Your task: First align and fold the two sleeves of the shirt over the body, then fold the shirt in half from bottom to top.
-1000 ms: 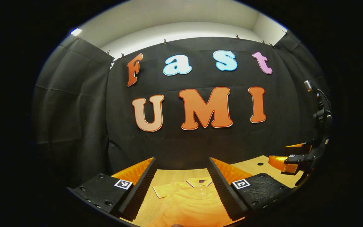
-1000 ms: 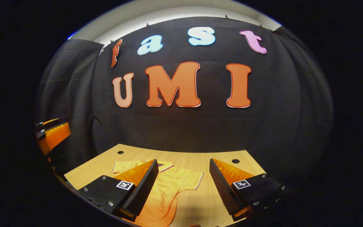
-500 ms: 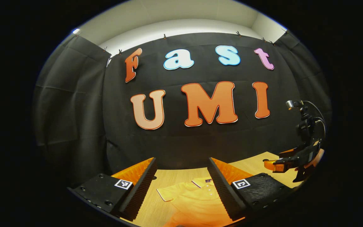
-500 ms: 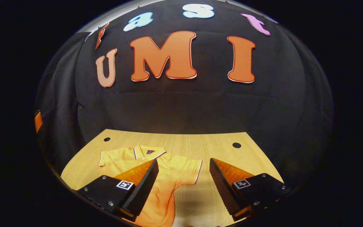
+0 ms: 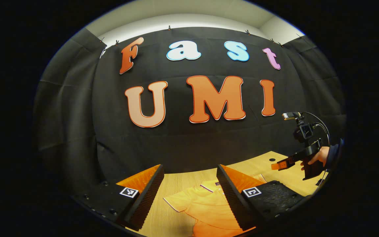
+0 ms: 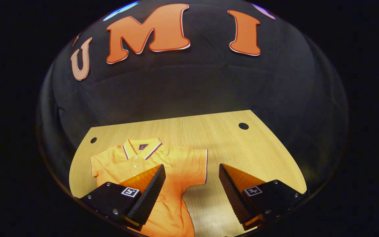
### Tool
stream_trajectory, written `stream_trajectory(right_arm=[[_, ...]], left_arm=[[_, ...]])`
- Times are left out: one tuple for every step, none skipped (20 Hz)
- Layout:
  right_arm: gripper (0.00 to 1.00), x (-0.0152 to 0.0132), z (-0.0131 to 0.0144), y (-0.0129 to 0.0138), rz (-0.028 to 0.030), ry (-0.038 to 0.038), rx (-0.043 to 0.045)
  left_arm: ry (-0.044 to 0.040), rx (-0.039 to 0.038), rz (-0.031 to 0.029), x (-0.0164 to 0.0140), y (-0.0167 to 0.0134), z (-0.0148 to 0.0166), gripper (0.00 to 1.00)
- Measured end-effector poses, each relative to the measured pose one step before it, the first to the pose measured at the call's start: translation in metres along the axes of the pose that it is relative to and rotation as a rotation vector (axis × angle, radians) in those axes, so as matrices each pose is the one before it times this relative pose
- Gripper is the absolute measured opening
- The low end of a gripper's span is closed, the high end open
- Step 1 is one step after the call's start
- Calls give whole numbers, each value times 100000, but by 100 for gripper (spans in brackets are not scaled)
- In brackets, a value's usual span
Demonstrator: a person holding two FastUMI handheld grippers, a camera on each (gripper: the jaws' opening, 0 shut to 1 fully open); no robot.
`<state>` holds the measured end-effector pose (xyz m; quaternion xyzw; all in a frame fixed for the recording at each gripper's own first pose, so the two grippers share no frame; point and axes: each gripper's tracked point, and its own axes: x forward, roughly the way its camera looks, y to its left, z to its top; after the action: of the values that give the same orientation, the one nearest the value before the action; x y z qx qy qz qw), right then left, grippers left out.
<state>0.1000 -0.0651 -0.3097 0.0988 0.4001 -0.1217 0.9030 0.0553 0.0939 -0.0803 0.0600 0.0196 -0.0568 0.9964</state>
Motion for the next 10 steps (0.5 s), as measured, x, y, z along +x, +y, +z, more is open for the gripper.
stream_trajectory(right_arm=[[99,735,-323,-151,-983,3226,338],[99,659,-295,-32,-152,2795,504],[99,716,-275,56,531,3095,792],[99,845,-255,126,1592,2866,1034],[99,882,-276,43,1331,3420,1004],[99,1011,-306,-111,676,3303,419],[99,1242,-324,-437,-989,3359,-202],[99,930,-383,-309,-158,3596,-1058],[99,1141,-114,-361,-307,2641,-874],[98,994,-219,-213,489,3423,-350]], left_arm=[[1487,-603,-315,16,667,-491,99],[1476,-796,411,82,563,-315,99],[852,-859,790,-105,483,-246,99],[617,-877,1118,-73,438,-177,99],[917,-647,1875,-83,496,-376,99],[1107,-634,2994,-70,658,-322,99],[1038,-675,3549,-289,699,-267,99],[897,-793,3345,-159,632,-216,99],[829,-822,2972,-176,396,-234,99],[997,-320,2964,-219,347,-173,99]])
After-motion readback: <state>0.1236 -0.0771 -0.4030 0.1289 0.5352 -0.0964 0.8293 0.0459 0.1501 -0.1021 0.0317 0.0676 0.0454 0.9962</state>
